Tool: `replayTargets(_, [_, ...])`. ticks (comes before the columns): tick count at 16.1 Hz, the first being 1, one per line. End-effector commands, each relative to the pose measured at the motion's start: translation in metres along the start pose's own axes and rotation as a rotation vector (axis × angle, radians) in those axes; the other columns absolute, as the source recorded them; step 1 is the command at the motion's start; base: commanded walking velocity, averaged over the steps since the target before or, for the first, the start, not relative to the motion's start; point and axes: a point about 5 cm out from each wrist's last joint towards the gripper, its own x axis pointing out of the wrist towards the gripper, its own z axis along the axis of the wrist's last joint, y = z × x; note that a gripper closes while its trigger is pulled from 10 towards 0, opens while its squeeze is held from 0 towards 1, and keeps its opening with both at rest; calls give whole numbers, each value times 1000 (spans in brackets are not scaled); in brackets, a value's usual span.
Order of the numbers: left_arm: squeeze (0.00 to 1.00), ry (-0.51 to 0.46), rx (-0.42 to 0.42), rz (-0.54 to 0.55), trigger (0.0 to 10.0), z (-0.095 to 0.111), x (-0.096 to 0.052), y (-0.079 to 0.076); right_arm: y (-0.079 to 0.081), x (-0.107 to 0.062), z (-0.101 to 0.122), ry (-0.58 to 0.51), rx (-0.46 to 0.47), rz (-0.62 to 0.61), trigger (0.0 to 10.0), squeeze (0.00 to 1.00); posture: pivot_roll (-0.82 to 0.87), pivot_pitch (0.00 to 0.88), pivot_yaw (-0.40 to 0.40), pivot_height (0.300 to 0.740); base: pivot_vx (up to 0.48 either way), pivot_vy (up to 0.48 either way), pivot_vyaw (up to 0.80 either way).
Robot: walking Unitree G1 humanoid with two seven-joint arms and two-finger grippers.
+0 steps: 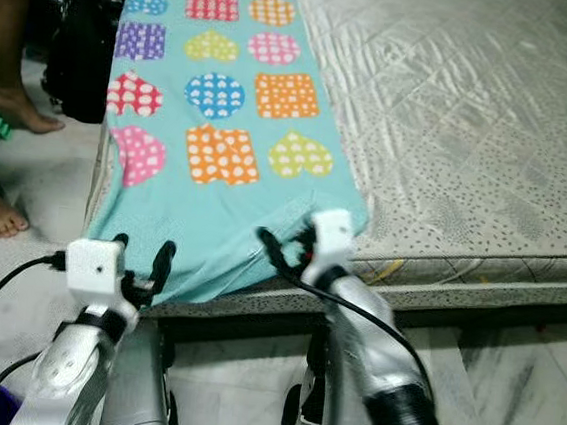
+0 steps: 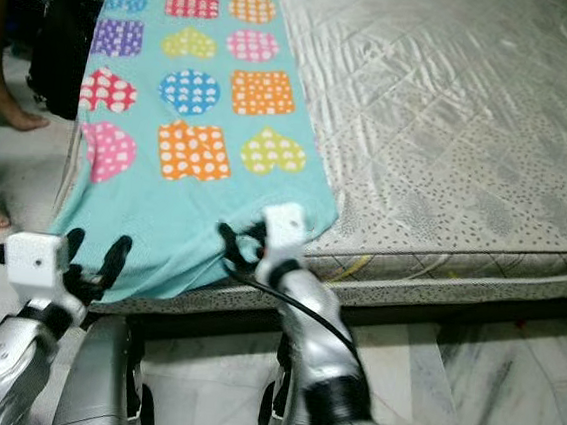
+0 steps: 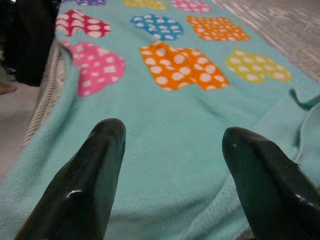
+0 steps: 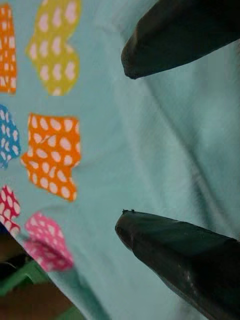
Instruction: Clean up the room
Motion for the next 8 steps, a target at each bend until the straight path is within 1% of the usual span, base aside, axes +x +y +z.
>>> replayTargets(1, [0,22,13,0,10000,0,-6,1,-1,3,-4,11,-3,-33,10000,0,76,260,-73,540,0,0,0])
replayTargets(3, [0,42,19,5,10000,-1,-15,3,2,11,-3,20,-15,-61,10000,0,98,292,-70,540,0,0,0])
replayTargets(4, [0,48,20,4,10000,-1,-17,2,2,15,-3,23,-18,-75,10000,0,102,300,-69,540,0,0,0])
replayTargets(5, [0,59,20,2,10000,0,-19,1,1,23,0,23,-38,-119,10000,0,105,306,-67,540,0,0,0])
replayTargets(8, [0,70,19,1,10000,1,-21,-1,-7,36,14,30,-74,-243,10000,0,117,321,-64,540,0,0,0])
